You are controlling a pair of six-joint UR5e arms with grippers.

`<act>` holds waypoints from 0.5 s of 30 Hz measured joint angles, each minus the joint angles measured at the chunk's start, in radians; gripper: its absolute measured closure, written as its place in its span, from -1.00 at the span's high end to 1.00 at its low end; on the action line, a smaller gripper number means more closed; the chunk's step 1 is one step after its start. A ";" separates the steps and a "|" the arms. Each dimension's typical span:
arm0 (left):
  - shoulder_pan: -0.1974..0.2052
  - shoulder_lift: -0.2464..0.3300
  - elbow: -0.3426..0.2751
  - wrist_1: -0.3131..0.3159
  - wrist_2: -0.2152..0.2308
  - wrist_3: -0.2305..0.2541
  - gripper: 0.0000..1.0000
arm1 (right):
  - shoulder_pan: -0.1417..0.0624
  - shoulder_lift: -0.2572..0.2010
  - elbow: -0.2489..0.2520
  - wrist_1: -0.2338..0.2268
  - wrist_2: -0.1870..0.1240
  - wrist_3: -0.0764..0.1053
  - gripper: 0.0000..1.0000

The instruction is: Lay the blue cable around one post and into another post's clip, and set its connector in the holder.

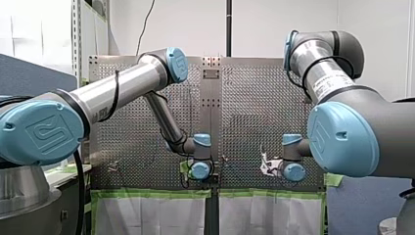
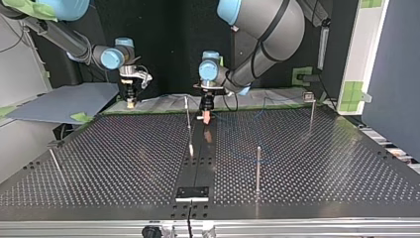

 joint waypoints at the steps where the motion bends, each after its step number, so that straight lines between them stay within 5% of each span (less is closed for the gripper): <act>1: 0.001 0.000 0.002 -0.003 0.000 0.000 -0.91 | -0.002 0.000 -0.004 0.001 0.001 0.002 -1.00; 15: 0.014 0.000 0.007 -0.018 0.006 0.005 -0.91 | -0.036 0.003 -0.100 0.093 0.031 0.011 -1.00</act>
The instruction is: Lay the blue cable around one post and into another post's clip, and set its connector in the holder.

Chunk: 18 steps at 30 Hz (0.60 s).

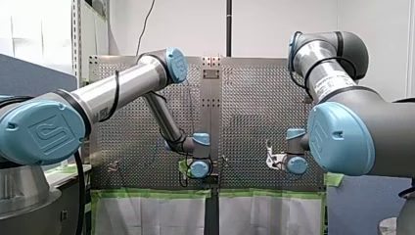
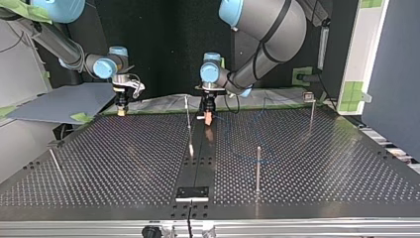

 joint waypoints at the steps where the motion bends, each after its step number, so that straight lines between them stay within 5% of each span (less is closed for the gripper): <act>1: 0.000 0.000 0.000 -0.001 0.003 -0.001 -0.82 | -0.001 0.000 -0.002 0.003 0.002 0.000 -1.00; 2: 0.000 0.000 0.000 -0.002 0.007 -0.001 -0.82 | -0.002 0.000 -0.003 0.007 0.002 -0.001 -1.00; 4: 0.001 0.000 0.000 -0.008 0.018 -0.003 -0.44 | -0.002 0.001 -0.004 0.013 0.003 -0.003 -1.00; 6: 0.001 0.000 0.000 -0.018 0.031 -0.004 -0.44 | -0.002 0.001 -0.005 0.022 0.003 -0.007 -1.00; 7: 0.001 0.000 0.000 -0.024 0.035 -0.004 0.13 | -0.001 0.001 -0.005 0.028 0.004 -0.010 -1.00; 8: 0.001 0.000 0.000 -0.030 0.038 -0.003 0.13 | -0.001 0.002 -0.005 0.036 0.005 -0.014 -1.00; 10: 0.003 0.002 0.000 -0.044 0.042 0.004 0.82 | 0.000 0.002 -0.005 0.046 0.006 -0.017 -1.00; 12: 0.005 0.005 0.000 -0.060 0.044 0.016 1.00 | 0.003 0.002 -0.005 0.052 0.005 -0.020 -1.00; 18: 0.002 0.014 -0.007 -0.113 0.041 0.067 1.00 | 0.009 0.005 -0.005 0.059 0.004 -0.022 -1.00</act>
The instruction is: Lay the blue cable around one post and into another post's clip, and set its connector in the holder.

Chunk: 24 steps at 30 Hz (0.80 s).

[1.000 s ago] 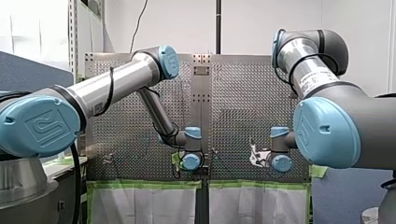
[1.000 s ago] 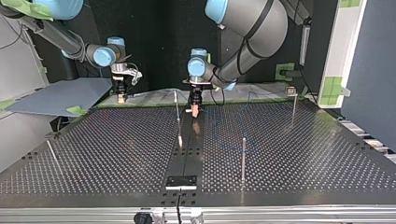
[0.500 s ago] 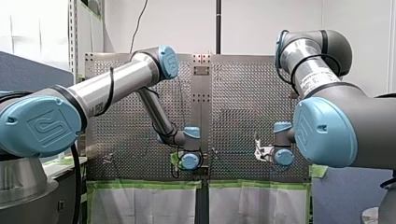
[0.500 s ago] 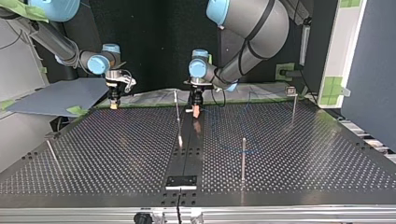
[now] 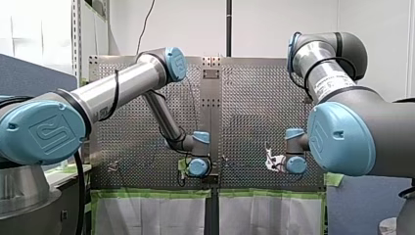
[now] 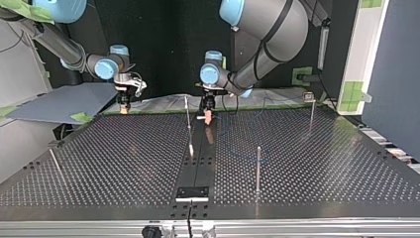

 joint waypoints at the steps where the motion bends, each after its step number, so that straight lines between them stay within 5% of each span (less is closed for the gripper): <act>1: -0.001 0.003 -0.004 -0.008 0.001 0.008 1.00 | 0.001 0.000 0.000 0.000 0.000 0.000 -1.00; 15: -0.009 0.114 -0.122 -0.137 0.105 0.137 1.00 | 0.005 0.004 0.000 0.001 0.000 0.001 -1.00; 24: -0.024 0.128 -0.140 -0.216 0.183 0.216 1.00 | 0.005 0.006 0.000 0.007 0.002 0.000 -1.00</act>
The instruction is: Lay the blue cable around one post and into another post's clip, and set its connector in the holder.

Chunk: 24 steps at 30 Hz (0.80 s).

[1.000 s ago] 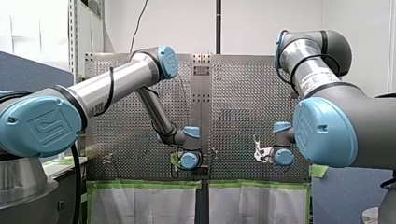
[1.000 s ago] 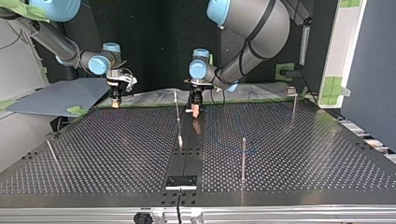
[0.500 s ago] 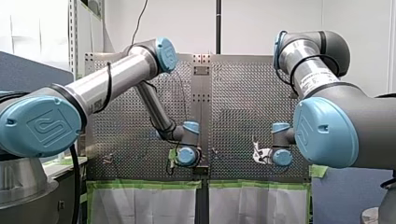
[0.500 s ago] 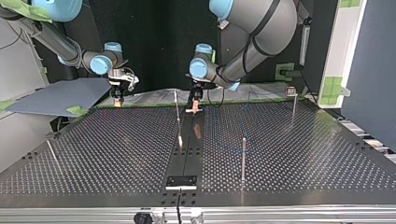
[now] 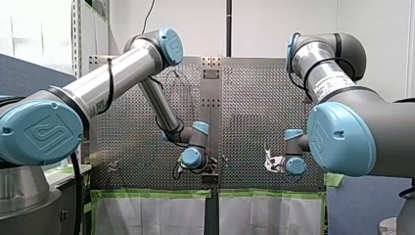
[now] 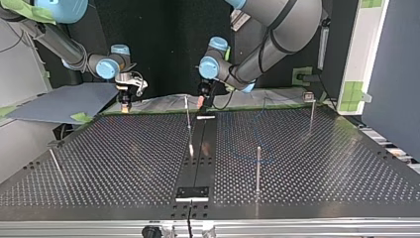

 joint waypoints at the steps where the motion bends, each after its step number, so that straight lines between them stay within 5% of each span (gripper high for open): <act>1: -0.001 0.001 0.000 -0.007 0.007 0.008 1.00 | 0.000 0.000 0.000 0.000 0.000 0.000 -1.00; 7: -0.002 0.017 0.000 -0.021 0.016 0.047 1.00 | 0.000 0.001 0.000 0.000 0.000 0.000 -1.00; 24: 0.000 0.066 -0.052 -0.007 0.015 0.035 1.00 | -0.001 0.002 0.000 -0.001 -0.002 0.003 -1.00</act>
